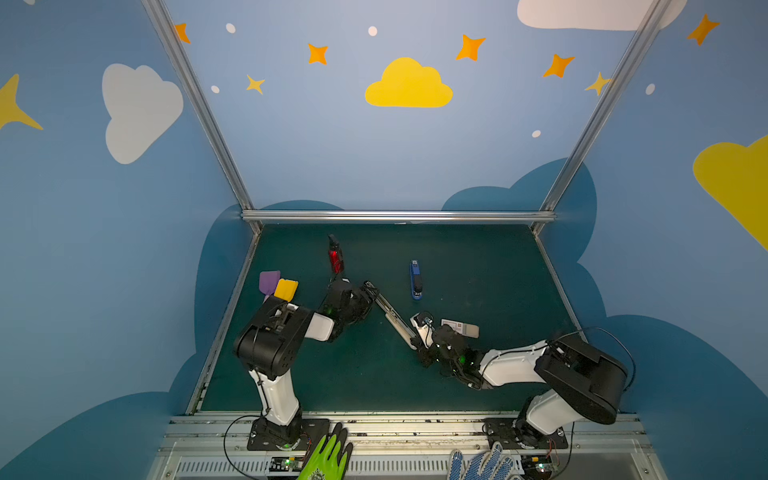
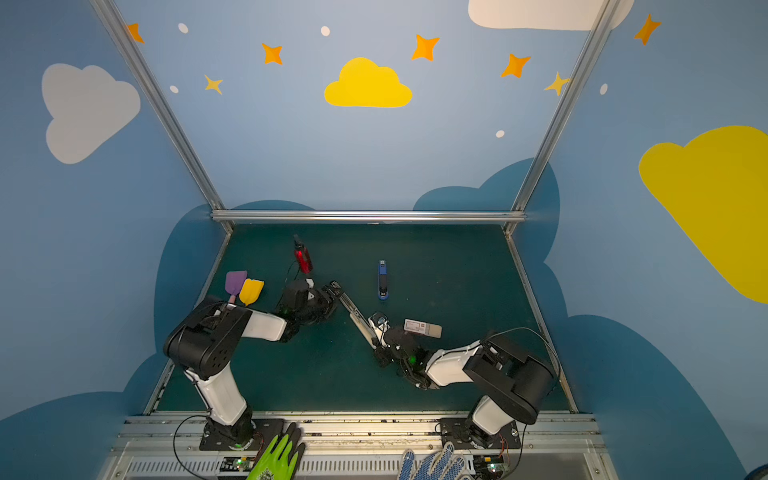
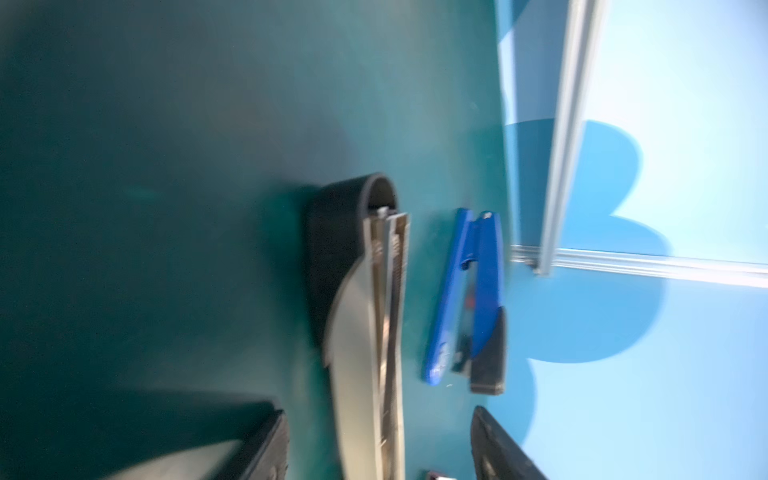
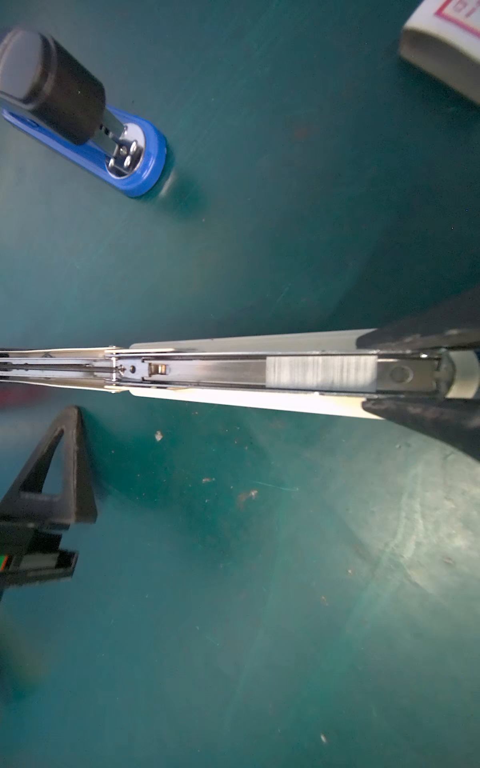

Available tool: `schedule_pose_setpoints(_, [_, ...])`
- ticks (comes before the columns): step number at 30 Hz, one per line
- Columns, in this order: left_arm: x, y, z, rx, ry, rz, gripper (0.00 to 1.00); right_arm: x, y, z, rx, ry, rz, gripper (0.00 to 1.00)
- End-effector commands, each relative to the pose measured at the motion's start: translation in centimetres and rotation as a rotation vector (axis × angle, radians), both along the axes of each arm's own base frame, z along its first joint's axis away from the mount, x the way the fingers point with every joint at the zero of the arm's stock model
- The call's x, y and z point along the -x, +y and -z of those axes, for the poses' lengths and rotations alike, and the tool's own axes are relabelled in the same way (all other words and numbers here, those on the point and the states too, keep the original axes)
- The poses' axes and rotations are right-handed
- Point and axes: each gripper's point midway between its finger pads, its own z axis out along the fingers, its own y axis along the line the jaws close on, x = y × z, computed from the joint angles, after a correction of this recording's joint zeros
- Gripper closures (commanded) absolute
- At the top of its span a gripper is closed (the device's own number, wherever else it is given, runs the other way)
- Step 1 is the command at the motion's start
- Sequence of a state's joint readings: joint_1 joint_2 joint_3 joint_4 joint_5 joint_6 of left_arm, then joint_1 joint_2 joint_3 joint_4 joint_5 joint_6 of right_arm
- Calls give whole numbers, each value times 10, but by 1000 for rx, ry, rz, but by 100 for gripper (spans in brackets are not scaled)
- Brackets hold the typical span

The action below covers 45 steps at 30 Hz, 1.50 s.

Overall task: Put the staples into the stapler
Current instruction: 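Grip the stapler base with the right gripper while the left reaches toward it, then grasp the stapler's upper arm with the left gripper and swing it down onto the base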

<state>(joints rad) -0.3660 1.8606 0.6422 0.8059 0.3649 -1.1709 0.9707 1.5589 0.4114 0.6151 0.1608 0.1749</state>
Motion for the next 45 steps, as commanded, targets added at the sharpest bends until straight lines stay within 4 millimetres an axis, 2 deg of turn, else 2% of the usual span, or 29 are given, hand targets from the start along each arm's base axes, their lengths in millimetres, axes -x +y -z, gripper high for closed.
schedule_pose_setpoints(1, [6,-7,20,91,42,7,31,13,3,7,32,40,-52,100])
schedule_pose_setpoints(6, [3,-15,28,175,24,13,32,13,6,8,31,42,-64,100])
schedule_pose_setpoints(10, [-2,-13,20,186,-32,-5,33,15,7,12,36,52,-70,100])
schedule_pose_setpoints(13, [-6,-10,11,168,-73,0,34,17,8,15,48,54,-83,100])
schedule_pose_setpoints(21, [-18,-21,-21,159,-175,75,41,19,12,25,113,58,-101,100])
schedule_pose_setpoints(29, [-9,-21,-53,51,-253,145,42,17,12,36,151,83,-89,100])
schedule_pose_setpoints(33, [-5,-19,-61,17,-266,156,42,17,13,37,158,90,-89,100])
schedule_pose_setpoints(42, [4,-37,-80,10,-303,268,36,16,13,39,178,99,-88,100])
schedule_pose_setpoints(45, [7,-37,-83,3,-309,270,35,15,13,42,187,107,-83,100])
